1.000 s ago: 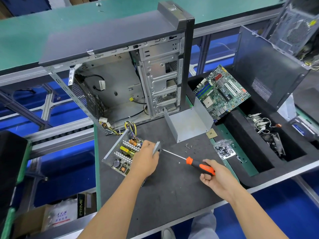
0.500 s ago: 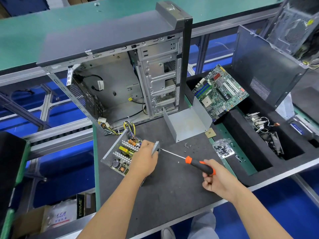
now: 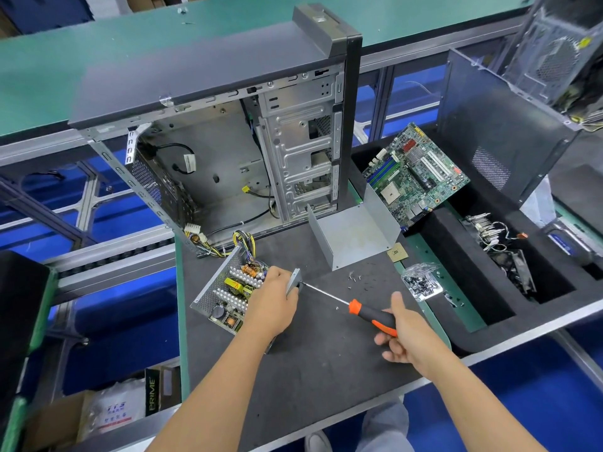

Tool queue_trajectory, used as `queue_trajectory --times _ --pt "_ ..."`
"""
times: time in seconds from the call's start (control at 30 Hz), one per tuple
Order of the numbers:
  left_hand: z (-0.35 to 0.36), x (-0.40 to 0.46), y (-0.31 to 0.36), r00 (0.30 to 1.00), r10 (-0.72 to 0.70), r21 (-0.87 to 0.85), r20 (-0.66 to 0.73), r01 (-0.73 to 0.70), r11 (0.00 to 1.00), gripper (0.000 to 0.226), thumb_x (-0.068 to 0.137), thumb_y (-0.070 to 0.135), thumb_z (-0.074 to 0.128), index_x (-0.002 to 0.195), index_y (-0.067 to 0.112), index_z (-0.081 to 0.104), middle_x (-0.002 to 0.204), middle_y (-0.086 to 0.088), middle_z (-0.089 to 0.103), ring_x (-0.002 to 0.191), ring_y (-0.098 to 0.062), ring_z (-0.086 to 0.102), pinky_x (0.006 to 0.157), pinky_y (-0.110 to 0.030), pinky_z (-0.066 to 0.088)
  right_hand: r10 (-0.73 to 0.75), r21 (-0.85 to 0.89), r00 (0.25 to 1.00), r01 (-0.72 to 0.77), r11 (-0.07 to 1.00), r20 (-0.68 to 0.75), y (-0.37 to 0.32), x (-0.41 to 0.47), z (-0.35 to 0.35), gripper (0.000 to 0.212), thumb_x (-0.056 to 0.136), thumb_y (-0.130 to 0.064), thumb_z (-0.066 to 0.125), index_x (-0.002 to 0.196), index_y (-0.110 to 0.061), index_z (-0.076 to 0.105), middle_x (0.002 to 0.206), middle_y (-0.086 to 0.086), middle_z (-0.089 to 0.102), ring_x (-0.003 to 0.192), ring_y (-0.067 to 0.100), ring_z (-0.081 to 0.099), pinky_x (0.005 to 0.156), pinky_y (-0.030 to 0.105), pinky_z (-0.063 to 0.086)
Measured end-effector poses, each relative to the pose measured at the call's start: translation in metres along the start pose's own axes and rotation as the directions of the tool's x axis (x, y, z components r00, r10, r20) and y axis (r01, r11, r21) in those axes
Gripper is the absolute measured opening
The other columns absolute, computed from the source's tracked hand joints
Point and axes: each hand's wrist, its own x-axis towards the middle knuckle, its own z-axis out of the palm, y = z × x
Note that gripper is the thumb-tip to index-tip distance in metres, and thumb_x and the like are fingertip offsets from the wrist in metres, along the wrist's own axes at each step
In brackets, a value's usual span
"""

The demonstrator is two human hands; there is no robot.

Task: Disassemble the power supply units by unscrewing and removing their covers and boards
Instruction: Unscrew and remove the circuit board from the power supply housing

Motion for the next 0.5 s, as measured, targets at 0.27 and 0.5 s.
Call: queue_trajectory --times 0.27,0.5 --pt "-0.0001 0.0001 -0.0001 1.000 0.006 0.007 -0.003 -0.006 1.000 0.021 0.103 0.028 0.046 0.114 0.015 0.058 0.124 0.002 0.043 0.091 -0.031 0.063 0.085 -0.047 0.053 -0.051 0.308 0.994 0.018 0.951 0.101 0.0057 0.0007 -0.0045 0.046 0.091 -0.046 0.065 0.107 -0.004 0.059 0.094 0.012 0.060 0.059 0.019 0.047 0.074 0.043 0.060" --pt "0.0001 0.0001 0.0001 1.000 0.005 0.007 -0.007 -0.005 1.000 0.021 0.103 0.027 0.046 0.115 0.014 0.058 0.123 0.002 0.044 0.091 -0.033 0.063 0.084 -0.047 0.052 0.050 0.150 0.993 -0.065 0.987 0.104 0.0105 0.0019 -0.0068 0.045 0.093 -0.047 0.062 0.115 -0.007 0.059 0.067 0.013 0.063 0.046 0.018 0.052 0.059 0.035 0.057"
